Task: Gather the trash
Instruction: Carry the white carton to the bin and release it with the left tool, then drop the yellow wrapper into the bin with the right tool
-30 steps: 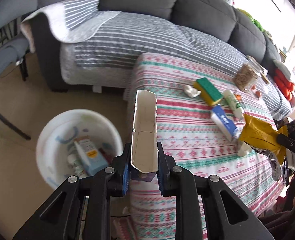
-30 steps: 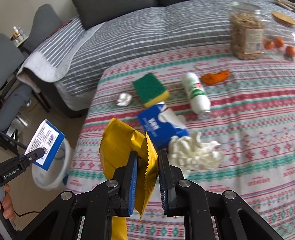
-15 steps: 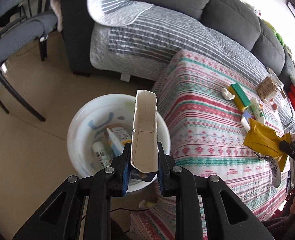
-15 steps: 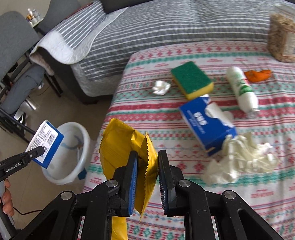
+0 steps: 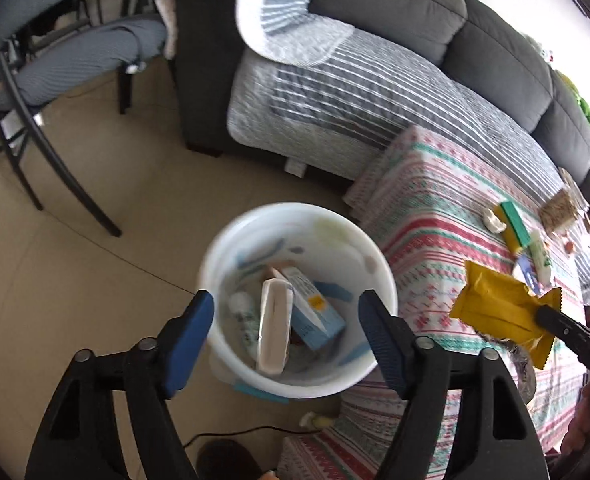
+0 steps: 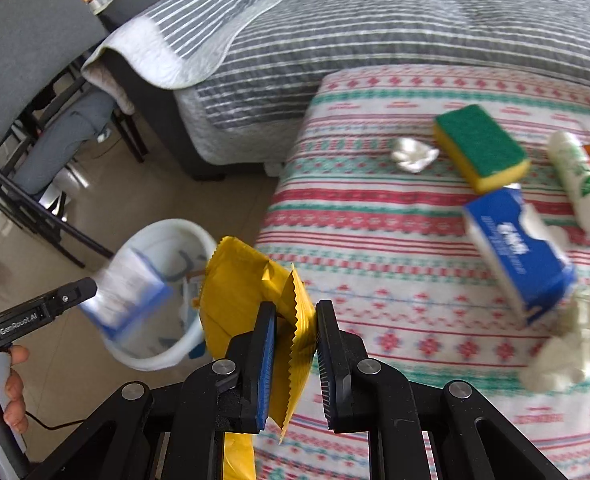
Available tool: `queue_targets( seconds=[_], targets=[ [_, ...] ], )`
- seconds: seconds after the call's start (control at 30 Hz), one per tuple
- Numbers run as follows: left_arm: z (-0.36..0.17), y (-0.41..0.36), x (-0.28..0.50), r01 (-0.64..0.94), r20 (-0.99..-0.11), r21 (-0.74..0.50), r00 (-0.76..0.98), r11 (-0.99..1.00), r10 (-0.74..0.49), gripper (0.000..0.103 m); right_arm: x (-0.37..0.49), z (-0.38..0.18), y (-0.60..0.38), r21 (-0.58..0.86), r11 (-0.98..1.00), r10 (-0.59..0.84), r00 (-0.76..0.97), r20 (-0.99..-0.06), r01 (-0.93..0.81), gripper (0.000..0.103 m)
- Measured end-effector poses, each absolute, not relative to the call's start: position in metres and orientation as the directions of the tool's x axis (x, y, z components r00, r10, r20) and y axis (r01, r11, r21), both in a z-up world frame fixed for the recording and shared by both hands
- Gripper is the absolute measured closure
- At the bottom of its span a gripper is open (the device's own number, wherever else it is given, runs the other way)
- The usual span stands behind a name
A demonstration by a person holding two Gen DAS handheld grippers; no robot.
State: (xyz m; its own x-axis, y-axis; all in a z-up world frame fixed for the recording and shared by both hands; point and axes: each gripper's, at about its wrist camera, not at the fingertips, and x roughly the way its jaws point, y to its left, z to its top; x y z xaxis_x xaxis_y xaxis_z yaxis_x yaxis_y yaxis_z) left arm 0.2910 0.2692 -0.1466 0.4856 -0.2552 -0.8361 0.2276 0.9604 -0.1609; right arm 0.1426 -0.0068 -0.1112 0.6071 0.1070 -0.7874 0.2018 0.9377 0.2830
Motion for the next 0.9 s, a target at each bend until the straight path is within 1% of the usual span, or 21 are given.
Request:
queue_targets(
  seconds=[0.13,0.23,0.33,0.53,0.77,0.83,0.87,0.9],
  targets=[
    [-0.148,0.285,0.291,0.183,-0.849,-0.102,0.497,0.978,-0.182,0.018,0.161,-0.119,0.014,0.285,0.945,0.135,0.597,-0.791,0.164,0.085],
    [-0.148,0.298,0.291,0.171,-0.847,-0.096,0.503,0.981,-0.171,0.017,0.176,-0.127,0.029,0.291,0.946,0.156,0.590,-0.792,0.141,0.085],
    [-0.148,0.311,0.291,0.149,-0.842,-0.069,0.522,0.986,-0.138,0.012,0.191,-0.133,0.044,0.299,0.946,0.176,0.584,-0.793,0.121,0.085],
    [-0.151,0.333,0.291,0.109,-0.847,-0.073,0.518,0.991,-0.120,0.011,0.211,-0.145,0.069,0.318,0.943,0.207,0.577,-0.790,0.098,0.085],
    [-0.154,0.336,0.293,0.114,-0.853,-0.070,0.508,0.991,-0.119,0.011,0.227,-0.159,0.084,0.338,0.935,0.218,0.586,-0.781,0.103,0.085],
    [-0.153,0.334,0.293,0.119,-0.853,-0.071,0.508,0.990,-0.122,0.011,0.228,-0.162,0.085,0.360,0.928,0.235,0.605,-0.761,0.093,0.080],
    [-0.152,0.333,0.292,0.124,-0.852,-0.071,0.509,0.990,-0.125,0.011,0.228,-0.163,0.084,0.368,0.925,0.239,0.608,-0.757,0.094,0.076],
    [-0.152,0.331,0.292,0.128,-0.852,-0.071,0.509,0.989,-0.127,0.011,0.227,-0.163,0.082,0.376,0.921,0.243,0.607,-0.756,0.099,0.062]
  ],
)
